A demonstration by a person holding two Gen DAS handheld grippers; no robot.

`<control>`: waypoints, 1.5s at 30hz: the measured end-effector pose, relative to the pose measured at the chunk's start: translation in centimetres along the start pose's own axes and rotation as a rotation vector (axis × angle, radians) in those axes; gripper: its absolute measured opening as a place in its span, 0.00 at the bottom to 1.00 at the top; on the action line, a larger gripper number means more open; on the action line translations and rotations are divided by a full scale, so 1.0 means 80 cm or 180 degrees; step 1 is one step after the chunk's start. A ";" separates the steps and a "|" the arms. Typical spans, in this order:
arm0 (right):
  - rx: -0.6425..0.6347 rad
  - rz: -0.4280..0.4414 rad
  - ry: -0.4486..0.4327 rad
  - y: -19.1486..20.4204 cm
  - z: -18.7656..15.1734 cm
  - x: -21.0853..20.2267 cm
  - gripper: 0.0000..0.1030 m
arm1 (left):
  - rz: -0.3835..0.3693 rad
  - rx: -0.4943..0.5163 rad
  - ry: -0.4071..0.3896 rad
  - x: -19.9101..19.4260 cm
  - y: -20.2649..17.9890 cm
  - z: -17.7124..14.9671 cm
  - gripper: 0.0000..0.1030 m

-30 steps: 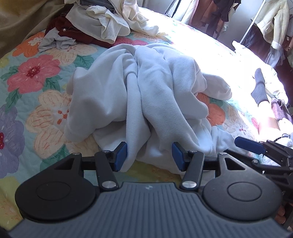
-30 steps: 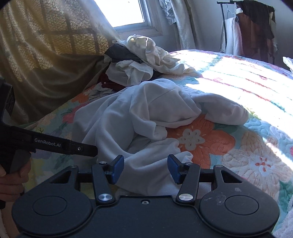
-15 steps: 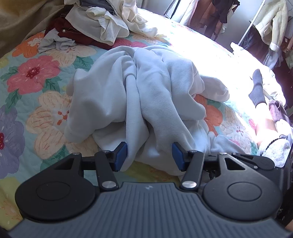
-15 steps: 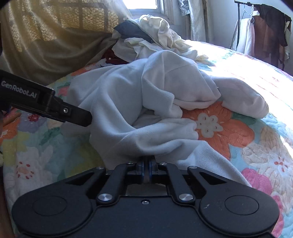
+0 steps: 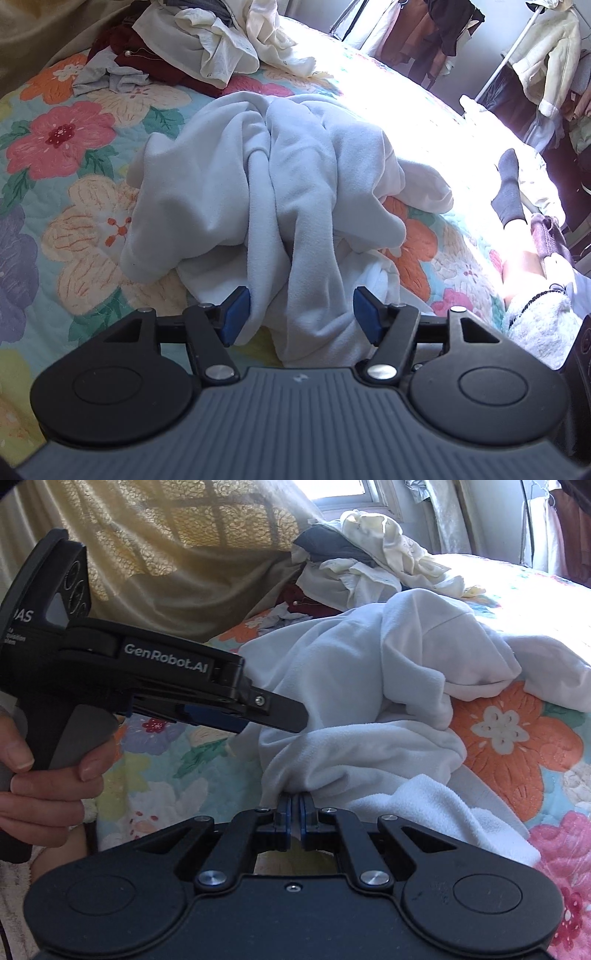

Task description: Fold clothes

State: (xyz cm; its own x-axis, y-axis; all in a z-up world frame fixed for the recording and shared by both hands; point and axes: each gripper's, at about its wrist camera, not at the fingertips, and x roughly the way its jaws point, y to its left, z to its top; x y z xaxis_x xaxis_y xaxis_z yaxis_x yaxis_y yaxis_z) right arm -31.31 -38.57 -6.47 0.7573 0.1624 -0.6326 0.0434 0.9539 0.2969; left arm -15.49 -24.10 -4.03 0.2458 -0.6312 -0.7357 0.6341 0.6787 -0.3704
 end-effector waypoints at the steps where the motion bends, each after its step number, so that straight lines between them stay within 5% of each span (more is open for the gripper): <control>1: -0.0013 0.0013 0.0011 0.003 0.001 0.001 0.07 | -0.0003 0.0005 0.0010 0.001 0.000 0.000 0.62; 6: -0.0047 0.0194 0.0035 0.014 0.002 0.002 0.07 | 0.0018 0.0041 0.0155 0.011 0.000 -0.001 0.83; 8: -0.0082 0.0253 0.0061 0.017 0.001 0.003 0.07 | 0.0099 0.0088 0.0238 0.022 0.000 -0.005 0.84; 9: -0.0105 0.0259 0.0073 0.019 0.000 0.004 0.07 | 0.0152 0.0109 0.0272 0.027 0.000 -0.007 0.81; 13: -0.0075 0.0302 0.0110 0.016 -0.007 0.009 0.07 | 0.0416 0.0219 0.0342 0.042 0.001 -0.011 0.28; 17: -0.0066 0.0285 0.0098 0.016 -0.004 0.004 0.08 | 0.0585 0.0228 0.0222 0.030 0.001 -0.008 0.23; 24: 0.0151 0.0088 -0.0073 -0.003 0.013 -0.027 0.16 | 0.1470 0.0194 -0.0254 -0.016 0.031 0.008 0.21; 28: 0.0273 -0.0129 -0.0203 -0.023 0.030 -0.033 0.37 | 0.1847 -0.0002 -0.0316 -0.028 0.060 0.015 0.21; 33: 0.0345 -0.0195 -0.0324 -0.042 0.060 -0.021 0.48 | 0.1774 0.0041 -0.0118 -0.014 0.063 0.011 0.22; 35: 0.0411 -0.0167 -0.0306 -0.049 0.067 -0.010 0.58 | 0.1744 0.0082 -0.0059 -0.008 0.058 0.009 0.33; 36: 0.0454 -0.0191 -0.0261 -0.052 0.070 0.000 0.58 | 0.1660 0.0057 -0.0033 -0.006 0.058 0.008 0.44; 38: 0.0569 -0.0282 -0.0163 -0.056 0.073 0.024 0.58 | 0.1508 0.0009 0.0016 -0.001 0.058 0.006 0.51; 41: 0.0763 -0.0392 -0.0088 -0.067 0.070 0.053 0.55 | 0.1563 0.0028 -0.0009 0.006 0.060 0.005 0.38; 42: 0.0741 -0.0356 -0.0094 -0.070 0.071 0.058 0.40 | 0.1657 -0.0001 -0.0048 0.004 0.061 0.005 0.17; 43: 0.0716 -0.0323 -0.0102 -0.074 0.071 0.063 0.10 | 0.1725 -0.0055 -0.0089 0.000 0.063 0.005 0.17; 45: 0.0618 -0.0447 -0.0272 -0.078 0.078 0.052 0.10 | 0.1776 -0.0152 -0.0200 -0.018 0.067 0.005 0.17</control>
State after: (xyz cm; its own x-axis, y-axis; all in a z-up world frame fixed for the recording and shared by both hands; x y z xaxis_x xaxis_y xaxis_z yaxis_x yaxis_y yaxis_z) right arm -24.38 -45.39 -6.47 0.7870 0.0019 -0.6169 0.2702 0.8979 0.3475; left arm -12.16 -19.74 -4.75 0.5786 -0.1917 -0.7927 0.3618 0.9314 0.0388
